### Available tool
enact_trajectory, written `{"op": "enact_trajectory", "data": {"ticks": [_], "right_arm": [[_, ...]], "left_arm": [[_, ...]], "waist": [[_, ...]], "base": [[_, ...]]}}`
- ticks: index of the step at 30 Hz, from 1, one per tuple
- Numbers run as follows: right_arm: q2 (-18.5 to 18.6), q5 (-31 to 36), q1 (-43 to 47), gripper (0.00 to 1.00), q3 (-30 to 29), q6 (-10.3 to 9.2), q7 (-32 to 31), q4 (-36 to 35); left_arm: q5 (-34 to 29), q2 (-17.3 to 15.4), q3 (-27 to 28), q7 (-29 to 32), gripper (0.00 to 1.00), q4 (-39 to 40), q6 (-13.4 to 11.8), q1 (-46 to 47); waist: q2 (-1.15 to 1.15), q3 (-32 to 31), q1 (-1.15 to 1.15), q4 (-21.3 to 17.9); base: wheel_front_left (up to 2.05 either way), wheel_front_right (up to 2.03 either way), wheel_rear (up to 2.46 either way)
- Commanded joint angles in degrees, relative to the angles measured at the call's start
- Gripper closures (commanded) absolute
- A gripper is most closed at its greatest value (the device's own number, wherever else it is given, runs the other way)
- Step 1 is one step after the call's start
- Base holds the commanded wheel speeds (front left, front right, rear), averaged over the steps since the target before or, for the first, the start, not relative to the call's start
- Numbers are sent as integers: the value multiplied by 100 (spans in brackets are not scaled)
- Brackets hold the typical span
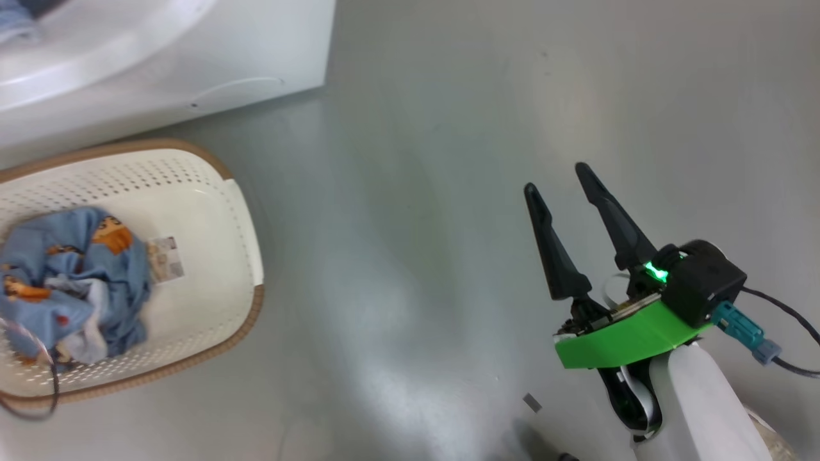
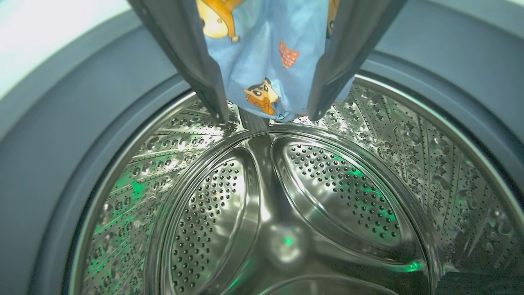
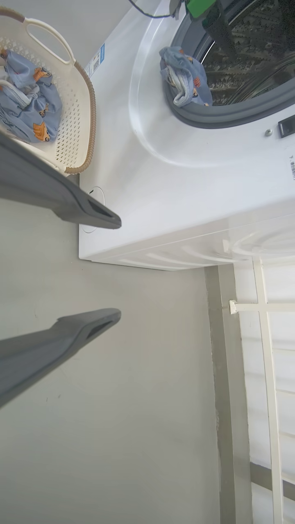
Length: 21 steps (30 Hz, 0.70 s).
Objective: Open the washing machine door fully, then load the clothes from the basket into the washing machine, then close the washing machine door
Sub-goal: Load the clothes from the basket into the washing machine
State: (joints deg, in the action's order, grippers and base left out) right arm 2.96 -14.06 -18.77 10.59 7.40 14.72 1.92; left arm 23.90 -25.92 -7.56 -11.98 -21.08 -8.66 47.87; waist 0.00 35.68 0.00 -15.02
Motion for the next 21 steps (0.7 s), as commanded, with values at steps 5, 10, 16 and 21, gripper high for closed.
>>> {"op": "enact_trajectory", "data": {"ticks": [5, 10, 16, 21], "right_arm": [[-2, 153, 297, 0, 50, 9, 28, -83], [42, 264, 416, 0, -39, 9, 28, -34], [119, 358, 640, 0, -117, 9, 28, 42], [182, 436, 813, 0, -160, 9, 28, 107]], "left_arm": [[79, -117, 259, 94, 0, 1269, -422, -1232], [73, 112, 177, 81, 0, 2140, -717, -2358], [-23, 340, -80, 88, 0, 2574, -955, -3319], [-38, 518, -270, 47, 0, 2685, -1061, -3895]], "waist": [[0, -353, 0, 316], [0, -604, 0, 499], [0, -961, 0, 716], [0, -1276, 0, 861]], "base": [[0, 0, 0], [0, 0, 0], [0, 0, 0], [0, 0, 0]]}}
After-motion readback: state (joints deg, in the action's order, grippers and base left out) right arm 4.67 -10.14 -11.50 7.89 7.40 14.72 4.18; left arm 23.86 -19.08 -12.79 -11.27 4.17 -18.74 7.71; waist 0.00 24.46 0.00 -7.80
